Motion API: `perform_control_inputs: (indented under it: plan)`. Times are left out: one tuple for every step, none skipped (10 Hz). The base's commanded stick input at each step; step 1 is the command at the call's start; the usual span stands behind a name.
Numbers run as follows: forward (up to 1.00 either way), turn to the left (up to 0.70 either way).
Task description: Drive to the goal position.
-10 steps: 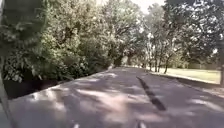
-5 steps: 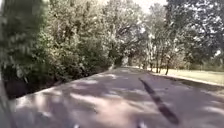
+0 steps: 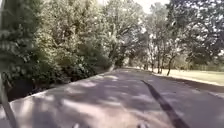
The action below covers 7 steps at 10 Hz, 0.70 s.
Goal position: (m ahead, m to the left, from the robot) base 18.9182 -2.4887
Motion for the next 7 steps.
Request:
perform_control_inputs:
  plan:
    - [0.36,0.00]
    - [0.07,0.00]
    - [0.00,0.00]
    - [0.00,0.00]
    - [0.00,0.00]
    - [0.00,0.00]
    - [0.00,0.00]
